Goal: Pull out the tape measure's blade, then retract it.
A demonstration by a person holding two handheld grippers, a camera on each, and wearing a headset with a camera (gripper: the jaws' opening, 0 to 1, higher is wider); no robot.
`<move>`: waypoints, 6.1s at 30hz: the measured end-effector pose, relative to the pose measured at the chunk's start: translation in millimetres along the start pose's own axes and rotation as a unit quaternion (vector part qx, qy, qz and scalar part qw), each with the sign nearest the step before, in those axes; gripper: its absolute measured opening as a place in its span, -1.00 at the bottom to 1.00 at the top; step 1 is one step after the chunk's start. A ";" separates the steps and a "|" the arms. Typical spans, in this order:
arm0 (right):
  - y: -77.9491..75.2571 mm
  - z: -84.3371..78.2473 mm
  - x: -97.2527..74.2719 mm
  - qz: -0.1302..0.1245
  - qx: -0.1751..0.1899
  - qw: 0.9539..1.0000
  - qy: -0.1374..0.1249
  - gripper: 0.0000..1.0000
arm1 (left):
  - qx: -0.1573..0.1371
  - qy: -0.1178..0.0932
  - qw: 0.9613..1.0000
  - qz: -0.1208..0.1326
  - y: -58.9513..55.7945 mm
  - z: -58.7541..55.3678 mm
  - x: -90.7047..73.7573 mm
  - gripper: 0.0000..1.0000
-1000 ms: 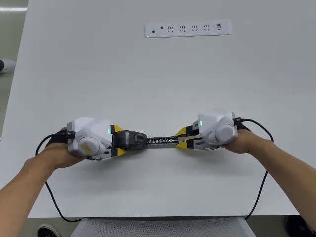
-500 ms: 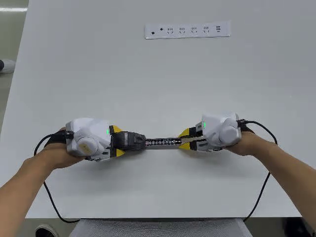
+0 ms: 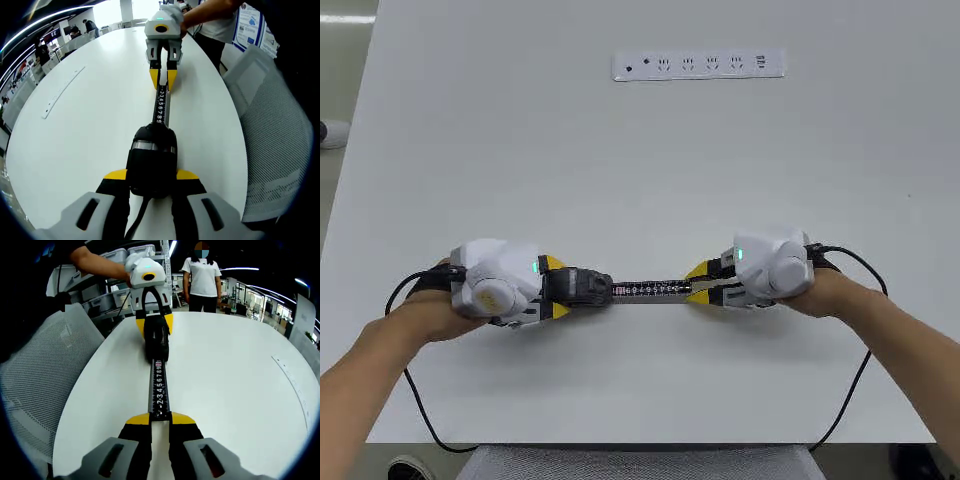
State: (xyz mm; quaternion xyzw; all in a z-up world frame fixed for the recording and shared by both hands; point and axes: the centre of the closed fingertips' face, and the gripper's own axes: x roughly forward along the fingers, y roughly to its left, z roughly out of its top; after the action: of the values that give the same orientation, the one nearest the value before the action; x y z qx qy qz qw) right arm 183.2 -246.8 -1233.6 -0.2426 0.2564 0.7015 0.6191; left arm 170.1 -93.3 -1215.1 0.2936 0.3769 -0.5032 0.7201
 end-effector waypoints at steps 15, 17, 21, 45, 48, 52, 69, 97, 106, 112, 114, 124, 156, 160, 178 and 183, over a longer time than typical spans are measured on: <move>-0.8 -7.0 -9.8 -0.002 0.003 1.000 0.002 -0.81 | -0.003 0.000 1.000 0.000 0.2 -0.1 0.3 -0.45; -0.6 -7.3 -10.7 -0.002 0.003 1.000 0.002 -0.81 | -0.003 0.000 1.000 0.000 0.1 0.0 0.3 -0.45; -0.8 -8.9 -12.1 -0.002 0.004 1.000 0.002 -0.82 | -0.003 0.000 1.000 0.000 0.3 0.0 0.4 -0.45; -1.4 -22.4 -27.4 -0.007 0.011 1.000 0.005 -0.82 | -0.003 0.003 1.000 -0.002 0.3 -0.4 1.3 -0.45; -1.0 -23.5 -29.4 -0.007 0.013 1.000 0.005 -0.82 | -0.004 0.003 1.000 -0.002 0.1 -0.3 1.2 -0.45; -0.6 -24.2 -33.2 -0.007 0.013 1.000 0.006 -0.81 | -0.004 0.006 1.000 -0.003 0.0 -0.6 0.9 -0.45; -1.0 -29.7 -42.9 -0.007 0.016 1.000 0.008 -0.81 | -0.005 0.007 1.000 -0.003 -0.9 1.4 -0.7 -0.44; 0.2 -39.9 -55.6 -0.006 0.023 1.000 0.011 -0.81 | -0.006 0.007 1.000 -0.005 -2.5 5.2 -2.8 -0.44; 0.1 -44.5 -60.0 -0.007 0.026 1.000 0.013 -0.81 | -0.007 0.006 1.000 -0.006 -2.6 5.3 -2.8 -0.44; -1.1 -47.1 -62.5 -0.008 0.027 1.000 0.014 -0.81 | -0.006 0.006 1.000 -0.006 -2.5 4.6 -2.7 -0.44; -0.7 -46.6 -63.9 -0.008 0.027 1.000 0.014 -0.81 | -0.007 0.006 1.000 -0.006 -2.4 4.7 -2.9 -0.44; -0.6 -52.6 -69.3 -0.009 0.029 0.999 0.017 -0.81 | -0.007 0.008 1.000 -0.006 -2.5 5.3 -3.0 -0.44; 3.8 -58.3 -85.5 -0.013 0.040 0.999 0.026 -0.81 | -0.007 0.007 1.000 -0.008 -2.4 5.8 -2.0 -0.44; 4.0 -59.2 -87.2 -0.014 0.040 0.999 0.027 -0.81 | -0.007 0.008 1.000 -0.008 -2.4 5.9 -2.0 -0.44; 2.9 -69.1 -93.6 -0.014 0.045 0.998 0.029 -0.81 | -0.006 0.009 1.000 -0.009 -2.3 5.1 -1.1 -0.44; 3.1 -70.9 -96.0 -0.014 0.045 0.998 0.031 -0.81 | -0.006 0.010 1.000 -0.008 -2.5 5.1 -1.2 -0.44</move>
State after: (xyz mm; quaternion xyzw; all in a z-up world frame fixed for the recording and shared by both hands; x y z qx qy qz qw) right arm 192.9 -365.3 -1223.5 -0.2395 0.3036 0.6725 0.6310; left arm 168.8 -97.6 -1211.5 0.2907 0.3897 -0.5039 0.7139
